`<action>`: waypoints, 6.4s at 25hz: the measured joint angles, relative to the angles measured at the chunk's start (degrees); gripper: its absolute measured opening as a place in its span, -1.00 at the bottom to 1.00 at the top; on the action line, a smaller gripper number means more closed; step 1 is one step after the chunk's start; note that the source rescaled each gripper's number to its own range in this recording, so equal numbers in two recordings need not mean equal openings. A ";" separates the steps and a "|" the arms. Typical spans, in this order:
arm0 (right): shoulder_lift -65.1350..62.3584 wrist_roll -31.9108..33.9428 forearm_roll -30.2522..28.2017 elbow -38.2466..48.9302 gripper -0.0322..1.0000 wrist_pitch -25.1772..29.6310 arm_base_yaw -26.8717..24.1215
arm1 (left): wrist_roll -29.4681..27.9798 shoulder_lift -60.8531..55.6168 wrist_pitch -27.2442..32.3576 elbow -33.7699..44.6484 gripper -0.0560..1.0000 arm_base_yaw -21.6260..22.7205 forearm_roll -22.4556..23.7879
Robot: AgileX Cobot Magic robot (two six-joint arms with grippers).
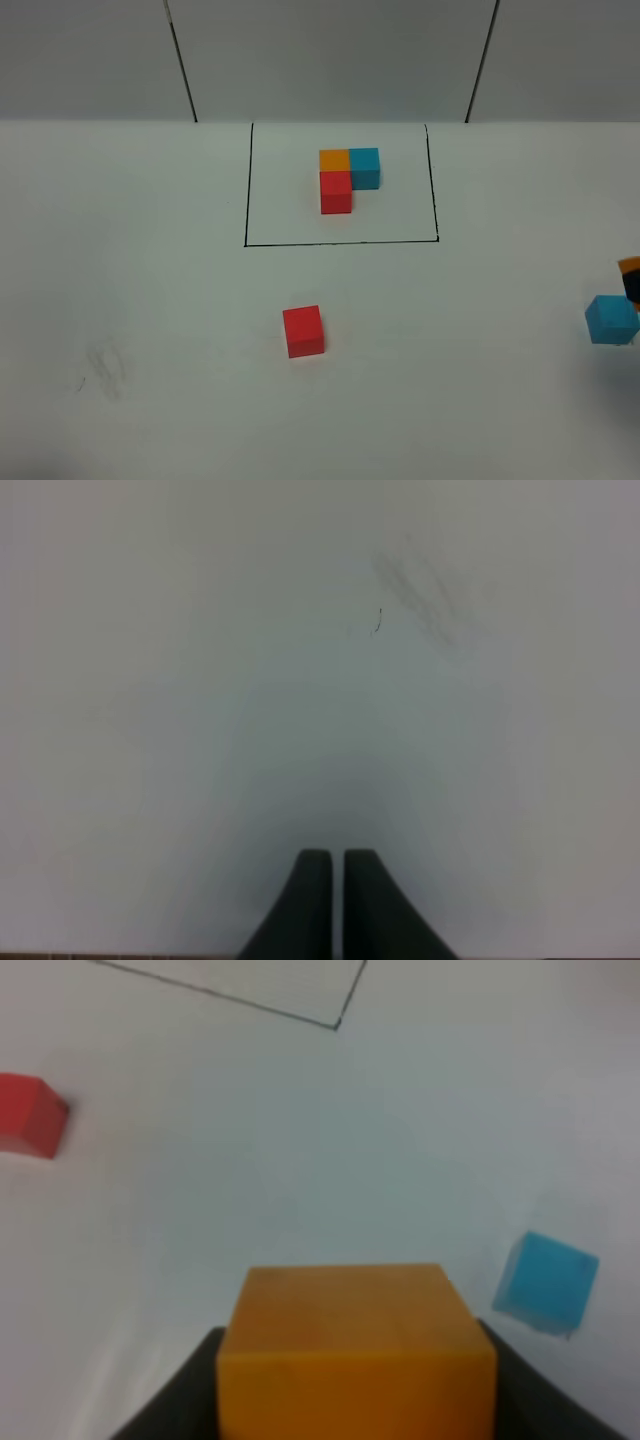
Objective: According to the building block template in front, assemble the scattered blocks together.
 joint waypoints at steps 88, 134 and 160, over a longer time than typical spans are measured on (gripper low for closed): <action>67.68 -57.20 -2.77 -46.49 0.14 -6.92 35.10 | 0.18 0.00 0.00 0.00 -0.89 0.00 0.00; 68.67 -93.86 -18.92 -48.84 0.14 3.66 38.85 | 0.18 0.00 0.00 0.00 -0.89 0.00 0.00; 78.65 -93.86 -21.74 -63.64 0.14 6.33 39.41 | 0.28 0.00 0.00 0.00 -0.89 0.00 0.00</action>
